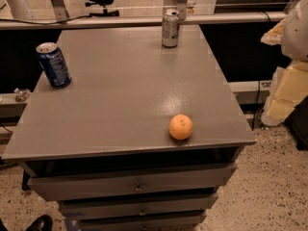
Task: Move orange near pepsi can
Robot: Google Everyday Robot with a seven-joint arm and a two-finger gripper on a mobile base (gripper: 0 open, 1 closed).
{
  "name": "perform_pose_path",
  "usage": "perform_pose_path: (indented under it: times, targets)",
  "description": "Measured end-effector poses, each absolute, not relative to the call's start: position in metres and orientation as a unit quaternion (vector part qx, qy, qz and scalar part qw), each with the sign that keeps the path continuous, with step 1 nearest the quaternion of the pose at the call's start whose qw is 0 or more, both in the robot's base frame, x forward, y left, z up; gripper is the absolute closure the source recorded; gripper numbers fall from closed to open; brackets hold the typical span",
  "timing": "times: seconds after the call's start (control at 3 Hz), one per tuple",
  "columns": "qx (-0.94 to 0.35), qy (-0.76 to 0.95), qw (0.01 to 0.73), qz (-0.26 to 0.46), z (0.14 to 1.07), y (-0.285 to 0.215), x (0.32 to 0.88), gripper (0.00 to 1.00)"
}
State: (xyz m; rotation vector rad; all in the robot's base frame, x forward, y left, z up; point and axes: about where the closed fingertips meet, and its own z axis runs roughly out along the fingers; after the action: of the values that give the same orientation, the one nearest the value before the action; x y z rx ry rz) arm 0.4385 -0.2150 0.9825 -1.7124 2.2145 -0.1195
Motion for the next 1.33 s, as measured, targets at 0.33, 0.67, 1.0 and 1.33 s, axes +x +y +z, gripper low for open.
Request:
perform_pose_path:
  times: [0.33,0.67,1.0,1.33]
  targets:
    - [-0.602,0.779,0.169,-0.042,0.983,-0.215,0.438,0.00]
    - [-0.588,0.786,0.188,-0.009,0.968,-0.208,0.433,0.00]
    - [-0.559,0.793,0.235,0.063,0.935,-0.185,0.424,0.00]
    - [-0.532,0.786,0.288,0.131,0.905,-0.158,0.423,0.00]
